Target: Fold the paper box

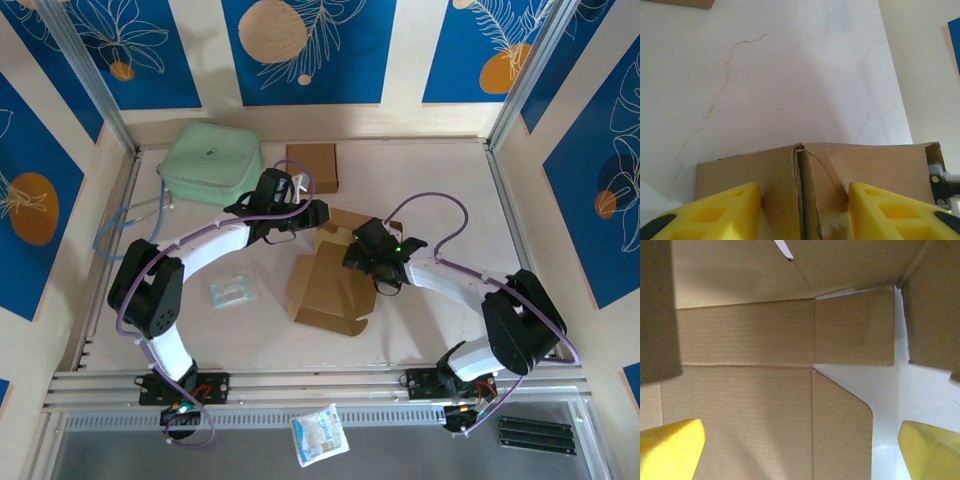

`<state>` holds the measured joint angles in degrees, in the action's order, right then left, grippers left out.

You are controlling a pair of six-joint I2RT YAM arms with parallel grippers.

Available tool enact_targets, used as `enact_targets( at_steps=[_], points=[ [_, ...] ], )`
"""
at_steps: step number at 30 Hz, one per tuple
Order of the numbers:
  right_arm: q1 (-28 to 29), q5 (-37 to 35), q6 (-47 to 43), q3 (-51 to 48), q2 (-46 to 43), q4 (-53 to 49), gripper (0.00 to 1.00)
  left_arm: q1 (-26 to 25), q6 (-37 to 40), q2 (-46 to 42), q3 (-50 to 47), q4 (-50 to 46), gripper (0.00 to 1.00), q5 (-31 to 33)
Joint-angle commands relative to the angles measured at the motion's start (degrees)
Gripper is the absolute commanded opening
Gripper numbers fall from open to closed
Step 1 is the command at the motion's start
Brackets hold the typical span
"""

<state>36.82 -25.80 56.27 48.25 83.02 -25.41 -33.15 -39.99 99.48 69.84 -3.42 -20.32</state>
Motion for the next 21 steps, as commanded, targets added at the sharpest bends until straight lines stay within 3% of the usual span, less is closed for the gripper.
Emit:
enact_targets(
  at_steps=[1,12,21],
  points=[
    [-0.8,-3.2,1.8,1.1,1.4,3.6,0.99,-0.6,1.7,-0.8,-0.3,-3.4,0.48,1.1],
    [-3.9,-4.6,-3.2,-4.5,4.3,15.9,0.99,-0.6,2.4,-0.8,-0.2,-3.8,0.48,1.1],
    [-5.9,0.0,-7.1,-8.5,4.5,23.3,0.98,-0.6,2.4,-1.0,-0.1,-3.9,0.48,1.1]
  ],
)
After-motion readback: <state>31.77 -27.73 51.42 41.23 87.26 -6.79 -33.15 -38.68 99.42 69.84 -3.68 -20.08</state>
